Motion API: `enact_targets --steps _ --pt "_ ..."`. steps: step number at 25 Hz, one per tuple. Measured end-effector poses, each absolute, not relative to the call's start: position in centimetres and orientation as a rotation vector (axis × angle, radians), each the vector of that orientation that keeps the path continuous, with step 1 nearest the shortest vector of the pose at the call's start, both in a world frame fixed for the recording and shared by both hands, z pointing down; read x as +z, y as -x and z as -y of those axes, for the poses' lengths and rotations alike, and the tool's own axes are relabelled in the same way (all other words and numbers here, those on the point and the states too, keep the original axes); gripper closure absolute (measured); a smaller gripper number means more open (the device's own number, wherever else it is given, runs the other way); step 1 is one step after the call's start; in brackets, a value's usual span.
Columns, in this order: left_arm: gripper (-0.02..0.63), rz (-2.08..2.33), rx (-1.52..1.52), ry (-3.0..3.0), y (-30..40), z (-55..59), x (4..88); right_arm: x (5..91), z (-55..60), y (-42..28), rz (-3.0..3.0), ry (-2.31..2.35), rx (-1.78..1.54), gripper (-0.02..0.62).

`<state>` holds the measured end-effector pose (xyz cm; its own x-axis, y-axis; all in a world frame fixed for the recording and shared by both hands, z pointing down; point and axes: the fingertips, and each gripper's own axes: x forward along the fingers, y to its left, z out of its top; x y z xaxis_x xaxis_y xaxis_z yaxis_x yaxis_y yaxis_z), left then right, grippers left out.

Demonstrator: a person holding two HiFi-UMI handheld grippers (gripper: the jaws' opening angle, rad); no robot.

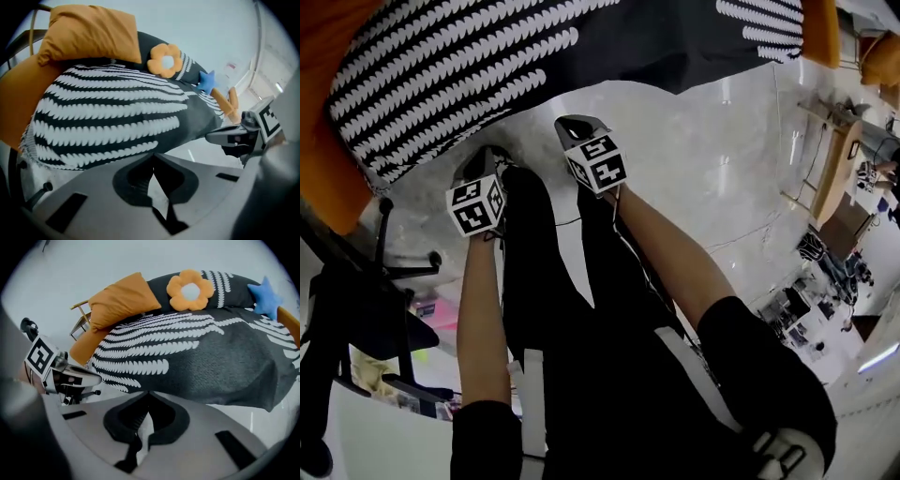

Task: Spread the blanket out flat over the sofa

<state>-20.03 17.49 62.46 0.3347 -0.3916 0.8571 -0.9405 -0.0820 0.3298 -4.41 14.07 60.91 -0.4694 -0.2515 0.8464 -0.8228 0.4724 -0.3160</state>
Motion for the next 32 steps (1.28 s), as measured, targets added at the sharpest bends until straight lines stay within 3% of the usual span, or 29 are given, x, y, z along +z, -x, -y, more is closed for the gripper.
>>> enact_targets --steps 3,10,19,27,32 --pt "0.584 1.151 0.74 -1.702 14.3 -17.8 60.7 59.4 -15.1 0.5 1.953 -0.938 0.983 0.588" --pt "0.584 1.075 0.819 -1.858 8.1 -13.6 57.3 55.6 -13.9 -5.8 1.961 -1.191 1.06 0.588" --pt "0.584 1.041 0.668 -1.945 -4.4 -12.9 44.7 45.9 -14.3 -14.9 2.017 -1.286 1.075 0.588" --pt "0.584 1.08 0.542 -2.052 -9.7 -12.7 31.5 31.6 -11.7 -19.9 2.14 -1.422 0.861 0.588" --pt "0.584 0.988 0.56 -2.268 -10.8 -10.8 23.5 25.9 -10.8 -19.0 2.19 -1.454 0.786 0.588"
